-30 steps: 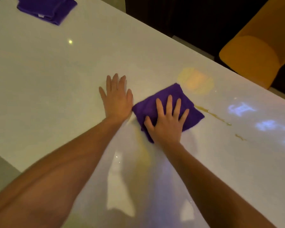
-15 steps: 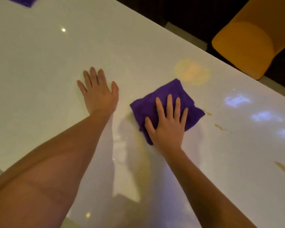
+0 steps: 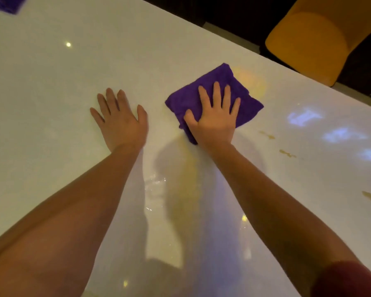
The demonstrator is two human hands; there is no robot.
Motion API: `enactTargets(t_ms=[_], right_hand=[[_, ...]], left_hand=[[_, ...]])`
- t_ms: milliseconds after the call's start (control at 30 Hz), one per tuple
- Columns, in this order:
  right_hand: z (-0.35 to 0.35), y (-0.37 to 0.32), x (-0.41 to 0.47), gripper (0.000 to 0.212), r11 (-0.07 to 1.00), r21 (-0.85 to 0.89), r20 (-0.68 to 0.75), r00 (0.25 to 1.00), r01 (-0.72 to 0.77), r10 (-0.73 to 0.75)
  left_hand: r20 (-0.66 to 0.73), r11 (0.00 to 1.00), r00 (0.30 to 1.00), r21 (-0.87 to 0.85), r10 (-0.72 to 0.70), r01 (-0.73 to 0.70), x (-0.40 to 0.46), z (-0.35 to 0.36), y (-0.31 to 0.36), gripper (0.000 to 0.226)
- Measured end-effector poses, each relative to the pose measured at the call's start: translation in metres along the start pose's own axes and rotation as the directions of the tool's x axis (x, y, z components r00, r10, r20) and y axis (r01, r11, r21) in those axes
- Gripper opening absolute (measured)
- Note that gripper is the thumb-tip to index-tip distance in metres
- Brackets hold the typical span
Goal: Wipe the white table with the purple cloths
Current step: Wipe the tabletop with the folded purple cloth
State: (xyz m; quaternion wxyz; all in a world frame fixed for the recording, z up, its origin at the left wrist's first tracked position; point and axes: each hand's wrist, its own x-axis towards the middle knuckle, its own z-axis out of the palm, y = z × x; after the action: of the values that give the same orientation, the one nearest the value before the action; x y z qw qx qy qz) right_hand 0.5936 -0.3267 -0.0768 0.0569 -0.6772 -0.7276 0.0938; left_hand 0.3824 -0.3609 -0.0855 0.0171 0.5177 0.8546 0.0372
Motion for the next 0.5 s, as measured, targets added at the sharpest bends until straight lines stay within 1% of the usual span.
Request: enactTargets(t_ms=[100, 200, 300, 500], right_hand=[[-0.004, 0.002, 0.033, 0.077, 1.000, 0.010, 0.076, 0.997, 0.007, -0.008], [-0.007, 0.015, 0.012, 0.074, 0.998, 0.022, 0.077, 0.995, 0.056, -0.058], [-0.006, 0.029, -0.054, 0.071, 0.998, 0.014, 0.015, 0.998, 0.061, -0.062], [-0.010, 0.063, -0.205, 0.068, 0.998, 0.057, 0.024, 1.000, 0.003, -0.005]], left_hand=[[-0.007, 1.000, 1.000, 0.018, 0.010, -0.010, 0.000, 0.002, 0.000, 0.069], [-0.020, 1.000, 1.000, -0.021, 0.013, -0.014, -0.001, 0.000, -0.001, 0.068], [-0.024, 0.999, 1.000, -0.039, 0.011, -0.012, 0.001, -0.001, -0.003, 0.068], [-0.007, 0.997, 1.000, -0.067, 0.027, -0.028, -0.001, -0.004, -0.004, 0.069]])
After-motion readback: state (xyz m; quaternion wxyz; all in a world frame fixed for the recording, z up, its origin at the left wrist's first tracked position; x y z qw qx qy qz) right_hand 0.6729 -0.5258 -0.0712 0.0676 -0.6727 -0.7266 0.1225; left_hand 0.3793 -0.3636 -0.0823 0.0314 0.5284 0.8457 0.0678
